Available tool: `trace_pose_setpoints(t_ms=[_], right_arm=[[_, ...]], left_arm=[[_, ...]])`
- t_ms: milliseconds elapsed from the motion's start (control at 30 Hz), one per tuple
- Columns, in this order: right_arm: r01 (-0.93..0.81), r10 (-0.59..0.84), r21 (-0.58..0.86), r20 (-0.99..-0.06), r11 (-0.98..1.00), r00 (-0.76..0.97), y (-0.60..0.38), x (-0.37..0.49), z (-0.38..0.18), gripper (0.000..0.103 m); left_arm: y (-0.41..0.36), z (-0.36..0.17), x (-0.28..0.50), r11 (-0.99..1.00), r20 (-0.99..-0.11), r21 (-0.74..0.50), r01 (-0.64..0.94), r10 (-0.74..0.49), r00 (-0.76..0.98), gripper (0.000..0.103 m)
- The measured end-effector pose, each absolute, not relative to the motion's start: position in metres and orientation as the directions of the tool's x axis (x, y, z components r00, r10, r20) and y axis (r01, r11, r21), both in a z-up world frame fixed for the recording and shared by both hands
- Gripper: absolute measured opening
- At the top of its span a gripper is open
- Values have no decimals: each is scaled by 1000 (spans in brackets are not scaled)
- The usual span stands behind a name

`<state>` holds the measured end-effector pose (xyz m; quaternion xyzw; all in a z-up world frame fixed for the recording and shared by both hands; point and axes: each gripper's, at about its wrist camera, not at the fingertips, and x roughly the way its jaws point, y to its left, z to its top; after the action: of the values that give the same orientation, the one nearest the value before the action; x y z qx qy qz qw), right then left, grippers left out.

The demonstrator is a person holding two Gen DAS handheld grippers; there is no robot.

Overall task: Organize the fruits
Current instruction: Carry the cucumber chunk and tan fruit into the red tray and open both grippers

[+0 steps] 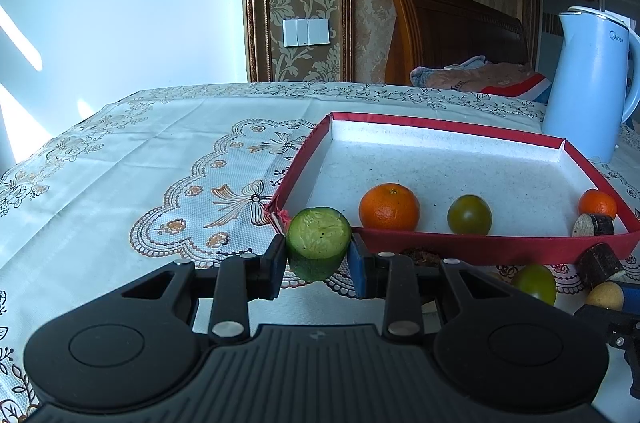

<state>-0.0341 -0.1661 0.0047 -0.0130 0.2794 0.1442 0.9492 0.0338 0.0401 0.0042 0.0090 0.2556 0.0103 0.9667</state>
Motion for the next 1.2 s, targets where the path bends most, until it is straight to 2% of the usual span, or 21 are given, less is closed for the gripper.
trace_pose_setpoints(t_ms=[300,600,867,1033,1200], right_arm=[[-285,265,47,-532,957,804,-163,-32,7,29],[-288,266,31,-489,957,831,-167,-29,29,29],[-262,233,-1,-455,965,859,-173,-3,52,29],[-220,197,11,-488,975,851,-181,31,51,29],[-183,168,25,-530,983,831,-191,57,37,29]], left_arm=[[41,12,34,1000,-483,13,-17,21,876,32],[32,42,39,999,-397,42,-2,18,918,32],[38,38,74,999,-434,32,-36,46,900,32],[43,30,93,999,-481,23,-45,50,875,32],[32,31,90,999,-473,17,43,-30,881,32]])
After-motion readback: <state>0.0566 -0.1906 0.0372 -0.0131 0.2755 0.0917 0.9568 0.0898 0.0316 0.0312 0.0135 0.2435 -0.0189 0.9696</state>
